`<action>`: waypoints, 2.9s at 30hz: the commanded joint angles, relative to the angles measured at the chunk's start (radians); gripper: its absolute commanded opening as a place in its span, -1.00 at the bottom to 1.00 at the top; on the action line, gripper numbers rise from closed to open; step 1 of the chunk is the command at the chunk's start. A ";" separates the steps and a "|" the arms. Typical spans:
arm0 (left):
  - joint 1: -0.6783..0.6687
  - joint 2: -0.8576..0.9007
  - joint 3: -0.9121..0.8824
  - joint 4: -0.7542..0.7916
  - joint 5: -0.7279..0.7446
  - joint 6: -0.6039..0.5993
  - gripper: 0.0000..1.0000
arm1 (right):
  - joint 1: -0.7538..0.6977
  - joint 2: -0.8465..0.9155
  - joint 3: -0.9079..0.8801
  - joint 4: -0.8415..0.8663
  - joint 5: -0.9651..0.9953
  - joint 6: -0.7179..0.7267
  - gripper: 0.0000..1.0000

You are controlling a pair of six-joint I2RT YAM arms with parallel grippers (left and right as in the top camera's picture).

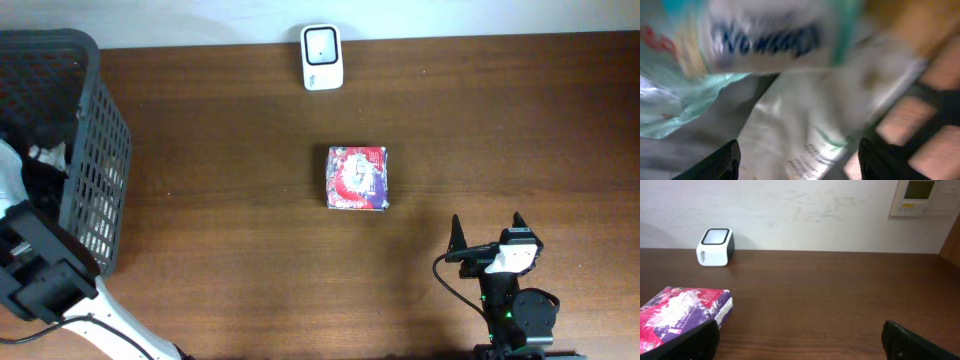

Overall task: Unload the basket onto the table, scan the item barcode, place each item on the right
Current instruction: 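Grasp the white bamboo-print tube inside the basket with the left gripper, then carry the white tube out and set it beside the red-purple package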

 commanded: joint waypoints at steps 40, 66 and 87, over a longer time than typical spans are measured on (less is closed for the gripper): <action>-0.008 0.009 0.380 -0.026 0.017 -0.097 0.58 | -0.006 -0.007 -0.008 -0.003 0.002 -0.003 0.97; -0.064 0.008 -0.097 0.457 -0.076 0.023 -0.42 | -0.006 -0.007 -0.008 -0.003 0.002 -0.003 0.97; -0.051 -0.619 0.113 0.463 0.065 -0.468 -1.00 | -0.006 -0.007 -0.008 -0.003 0.002 -0.003 0.97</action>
